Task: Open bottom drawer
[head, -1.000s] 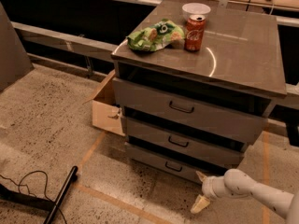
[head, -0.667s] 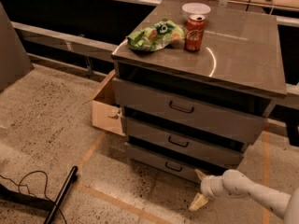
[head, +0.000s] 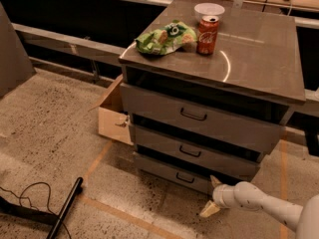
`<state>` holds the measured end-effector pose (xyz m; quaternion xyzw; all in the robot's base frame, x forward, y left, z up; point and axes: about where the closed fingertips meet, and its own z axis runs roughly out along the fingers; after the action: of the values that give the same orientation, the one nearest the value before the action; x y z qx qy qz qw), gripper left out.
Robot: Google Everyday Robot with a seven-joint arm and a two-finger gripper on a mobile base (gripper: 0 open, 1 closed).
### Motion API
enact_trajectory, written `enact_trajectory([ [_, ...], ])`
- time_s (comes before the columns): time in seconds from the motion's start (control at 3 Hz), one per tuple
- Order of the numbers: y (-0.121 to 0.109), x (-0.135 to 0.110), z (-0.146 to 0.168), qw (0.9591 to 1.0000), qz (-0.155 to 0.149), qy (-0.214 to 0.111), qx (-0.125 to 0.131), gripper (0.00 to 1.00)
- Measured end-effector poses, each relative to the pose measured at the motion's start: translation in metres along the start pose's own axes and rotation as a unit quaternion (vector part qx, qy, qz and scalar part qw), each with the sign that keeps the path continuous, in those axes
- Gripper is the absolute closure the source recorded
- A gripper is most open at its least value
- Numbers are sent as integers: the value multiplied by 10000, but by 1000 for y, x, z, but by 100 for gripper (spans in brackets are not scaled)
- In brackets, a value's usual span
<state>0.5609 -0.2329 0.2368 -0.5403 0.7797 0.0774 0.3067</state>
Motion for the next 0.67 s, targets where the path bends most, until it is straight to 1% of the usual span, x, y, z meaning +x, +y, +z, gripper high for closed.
enact_trajectory([
  [0.33,-12,2,8,9998,-36,69,181,0],
  [0.67,-21,6,20,9995,-49,120,279,0],
])
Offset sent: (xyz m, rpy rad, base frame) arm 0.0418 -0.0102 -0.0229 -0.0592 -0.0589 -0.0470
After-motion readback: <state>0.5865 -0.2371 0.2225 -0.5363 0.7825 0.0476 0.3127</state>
